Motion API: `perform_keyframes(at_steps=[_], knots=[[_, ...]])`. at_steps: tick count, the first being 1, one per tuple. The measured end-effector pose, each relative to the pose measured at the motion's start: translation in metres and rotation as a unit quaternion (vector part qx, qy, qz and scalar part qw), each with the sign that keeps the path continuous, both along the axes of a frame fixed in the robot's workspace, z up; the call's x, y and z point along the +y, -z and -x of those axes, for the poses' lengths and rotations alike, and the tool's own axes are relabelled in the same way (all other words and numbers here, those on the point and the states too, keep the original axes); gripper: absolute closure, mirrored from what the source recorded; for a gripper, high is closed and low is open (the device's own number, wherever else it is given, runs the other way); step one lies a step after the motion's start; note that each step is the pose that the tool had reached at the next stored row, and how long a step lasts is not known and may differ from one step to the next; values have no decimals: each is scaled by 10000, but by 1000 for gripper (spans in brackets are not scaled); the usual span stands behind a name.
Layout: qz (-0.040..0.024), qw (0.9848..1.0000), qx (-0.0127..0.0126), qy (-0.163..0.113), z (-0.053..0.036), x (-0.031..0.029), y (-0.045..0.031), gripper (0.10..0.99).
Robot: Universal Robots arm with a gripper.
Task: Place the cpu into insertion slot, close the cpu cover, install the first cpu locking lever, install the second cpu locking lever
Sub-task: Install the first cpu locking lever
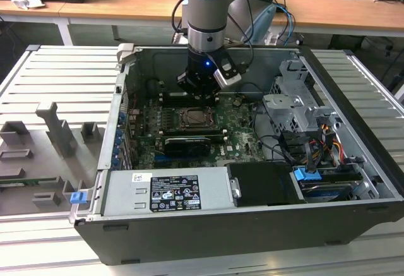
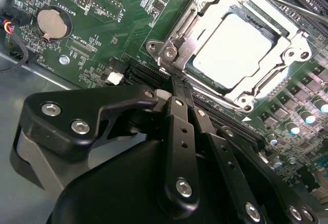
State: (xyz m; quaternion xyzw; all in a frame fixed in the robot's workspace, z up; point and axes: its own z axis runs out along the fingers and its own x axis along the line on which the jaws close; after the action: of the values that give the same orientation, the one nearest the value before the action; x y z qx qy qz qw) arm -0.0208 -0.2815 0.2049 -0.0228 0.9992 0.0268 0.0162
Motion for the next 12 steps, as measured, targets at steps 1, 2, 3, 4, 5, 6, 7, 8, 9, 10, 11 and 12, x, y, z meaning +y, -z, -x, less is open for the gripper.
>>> perform_keyframes(at_steps=[1, 2, 3, 4, 5, 6, 7, 8, 9, 10, 11, 12], knots=[[8, 10000, 0, 1, -1, 0, 1, 980], [19, 10000, 0, 2, -3, 0, 2, 980], [29, 10000, 0, 2, -4, 0, 4, 980], [35, 10000, 1, 3, -4, 0, 6, 980], [42, 10000, 1, 4, -5, 0, 10, 980], [48, 10000, 1, 6, -6, 0, 18, 980], [49, 10000, 0, 6, -7, 1, 28, 980], [54, 10000, 0, 7, -6, 0, 35, 980], [58, 10000, 2, 7, -6, -1, 39, 980], [58, 10000, 2, 7, -6, -1, 40, 980], [44, 10000, 1, 8, -5, -2, 40, 980], [15, 10000, 1, 7, -6, 0, 41, 980]])
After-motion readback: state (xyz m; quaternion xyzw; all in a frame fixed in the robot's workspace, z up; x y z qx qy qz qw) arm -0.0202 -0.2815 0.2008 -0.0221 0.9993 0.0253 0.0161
